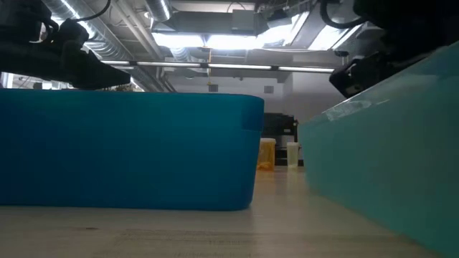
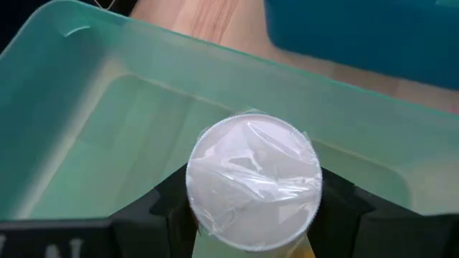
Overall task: Pick and place medicine bottles into bin by pill shape (circle, oval)
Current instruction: Put the right orange pill bottle into the light blue bin
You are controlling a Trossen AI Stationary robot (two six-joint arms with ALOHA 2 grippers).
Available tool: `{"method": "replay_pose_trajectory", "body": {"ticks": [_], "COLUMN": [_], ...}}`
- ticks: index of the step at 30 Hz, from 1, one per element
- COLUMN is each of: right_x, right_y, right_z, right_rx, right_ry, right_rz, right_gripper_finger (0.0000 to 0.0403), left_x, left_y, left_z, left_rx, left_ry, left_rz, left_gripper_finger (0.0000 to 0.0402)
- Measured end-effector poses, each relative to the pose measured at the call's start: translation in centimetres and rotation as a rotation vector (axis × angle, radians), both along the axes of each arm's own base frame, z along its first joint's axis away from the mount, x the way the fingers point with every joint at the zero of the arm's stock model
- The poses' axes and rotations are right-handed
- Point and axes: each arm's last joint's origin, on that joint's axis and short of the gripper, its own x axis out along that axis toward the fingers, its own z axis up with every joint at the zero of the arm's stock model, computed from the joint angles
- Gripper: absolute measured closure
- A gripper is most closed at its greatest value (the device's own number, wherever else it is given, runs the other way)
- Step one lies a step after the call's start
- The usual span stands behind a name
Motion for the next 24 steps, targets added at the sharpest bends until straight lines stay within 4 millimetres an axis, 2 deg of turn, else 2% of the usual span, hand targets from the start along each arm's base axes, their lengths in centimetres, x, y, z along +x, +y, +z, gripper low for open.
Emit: {"method": "replay_pose_trajectory", "body": {"ticks": [9, 18, 24], "right_x": [-0.04, -0.01, 0.1], "right_y": [-0.02, -0.01, -0.17], "right_z": [0.14, 0.15, 0.03], "right_rx": [-0.018, -0.013, -0.051], "right_ry": [-0.012, -0.014, -0.029], "right_rz": [0.024, 0.021, 0.054], "right_gripper_finger": [0.0202, 0.0173, 0.0177], "left_x": [0.0, 0.0, 0.0], "left_y": [0.0, 0.0, 0.0], "left_z": [0.0, 0.0, 0.0], "left_rx": [0.0, 0.0, 0.0], "left_ry": [0.0, 0.0, 0.0], "left_rz": [0.0, 0.0, 0.0], "left_gripper_finger": [0.0224, 0.0224, 0.0224]}}
